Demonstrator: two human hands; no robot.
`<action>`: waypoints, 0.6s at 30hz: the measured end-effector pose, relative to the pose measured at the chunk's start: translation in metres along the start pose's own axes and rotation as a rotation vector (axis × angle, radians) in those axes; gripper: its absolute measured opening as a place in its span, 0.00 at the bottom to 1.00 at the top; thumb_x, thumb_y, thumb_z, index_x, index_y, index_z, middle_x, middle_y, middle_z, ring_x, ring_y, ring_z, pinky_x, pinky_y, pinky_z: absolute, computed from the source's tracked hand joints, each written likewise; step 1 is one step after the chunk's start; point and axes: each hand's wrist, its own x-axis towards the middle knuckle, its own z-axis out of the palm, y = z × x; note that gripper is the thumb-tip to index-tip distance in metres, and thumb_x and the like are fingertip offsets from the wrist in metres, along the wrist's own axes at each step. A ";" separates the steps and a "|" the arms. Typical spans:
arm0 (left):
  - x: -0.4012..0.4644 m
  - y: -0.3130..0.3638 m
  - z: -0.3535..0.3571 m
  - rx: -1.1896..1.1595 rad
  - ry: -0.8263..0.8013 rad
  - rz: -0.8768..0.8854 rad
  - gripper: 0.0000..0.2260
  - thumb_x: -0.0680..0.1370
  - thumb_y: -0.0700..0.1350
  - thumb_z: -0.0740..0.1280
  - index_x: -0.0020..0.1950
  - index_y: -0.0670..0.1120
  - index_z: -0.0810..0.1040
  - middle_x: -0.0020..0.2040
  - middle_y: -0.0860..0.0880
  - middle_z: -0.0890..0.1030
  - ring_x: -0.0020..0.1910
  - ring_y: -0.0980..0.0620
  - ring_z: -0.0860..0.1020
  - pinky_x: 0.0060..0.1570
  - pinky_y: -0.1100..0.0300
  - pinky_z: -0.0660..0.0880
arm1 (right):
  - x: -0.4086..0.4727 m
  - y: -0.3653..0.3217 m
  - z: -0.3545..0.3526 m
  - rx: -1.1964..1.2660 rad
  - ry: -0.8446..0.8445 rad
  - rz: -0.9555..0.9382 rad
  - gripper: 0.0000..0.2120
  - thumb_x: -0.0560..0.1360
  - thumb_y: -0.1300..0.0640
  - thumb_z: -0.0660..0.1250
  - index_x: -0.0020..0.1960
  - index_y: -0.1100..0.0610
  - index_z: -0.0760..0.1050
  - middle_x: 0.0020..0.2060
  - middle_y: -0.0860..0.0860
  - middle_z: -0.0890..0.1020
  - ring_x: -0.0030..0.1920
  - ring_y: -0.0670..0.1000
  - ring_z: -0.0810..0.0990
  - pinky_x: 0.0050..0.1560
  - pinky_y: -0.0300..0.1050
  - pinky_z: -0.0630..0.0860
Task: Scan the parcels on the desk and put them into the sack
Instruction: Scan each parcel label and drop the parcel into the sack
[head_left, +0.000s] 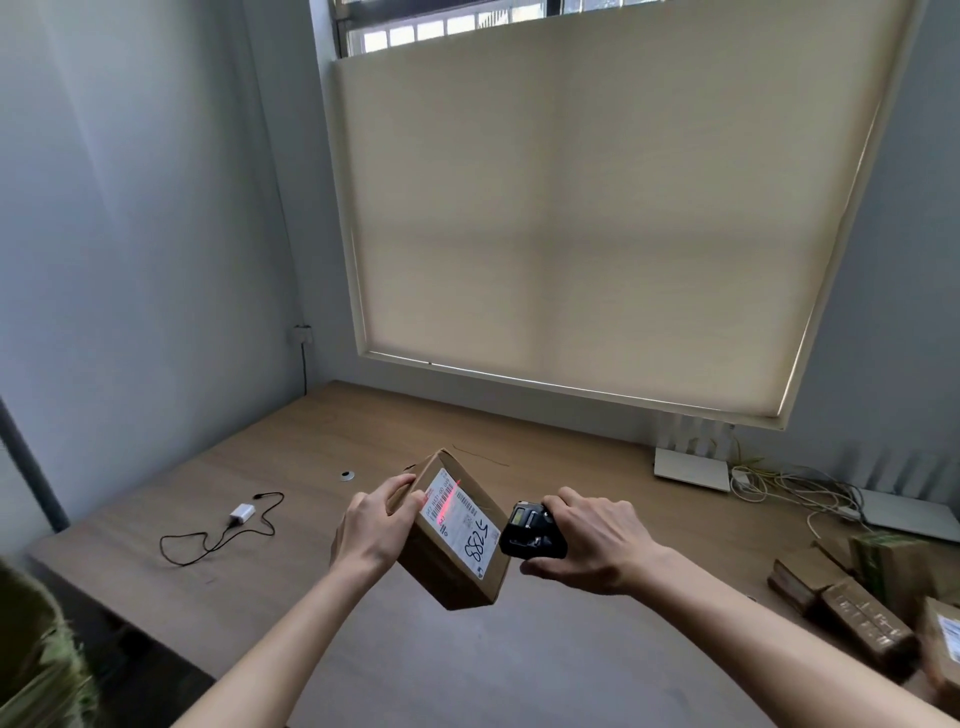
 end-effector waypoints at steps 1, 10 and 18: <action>-0.001 -0.001 -0.002 0.002 0.006 -0.004 0.30 0.70 0.70 0.55 0.70 0.64 0.74 0.56 0.46 0.77 0.52 0.50 0.73 0.53 0.54 0.73 | 0.001 -0.003 -0.001 0.003 0.000 -0.007 0.38 0.73 0.24 0.61 0.69 0.52 0.70 0.61 0.50 0.76 0.55 0.56 0.80 0.44 0.49 0.67; -0.010 -0.010 -0.023 0.010 0.042 -0.051 0.30 0.69 0.70 0.55 0.70 0.65 0.73 0.54 0.46 0.75 0.52 0.48 0.73 0.52 0.54 0.71 | 0.008 -0.025 -0.006 -0.001 0.005 -0.060 0.37 0.73 0.23 0.60 0.67 0.52 0.71 0.59 0.50 0.77 0.53 0.56 0.80 0.44 0.49 0.67; -0.014 -0.025 -0.035 -0.003 0.066 -0.075 0.31 0.69 0.71 0.55 0.69 0.65 0.74 0.56 0.45 0.77 0.55 0.46 0.75 0.57 0.51 0.74 | 0.014 -0.044 -0.011 -0.015 0.013 -0.109 0.37 0.73 0.23 0.60 0.66 0.52 0.71 0.59 0.50 0.77 0.53 0.56 0.80 0.43 0.48 0.66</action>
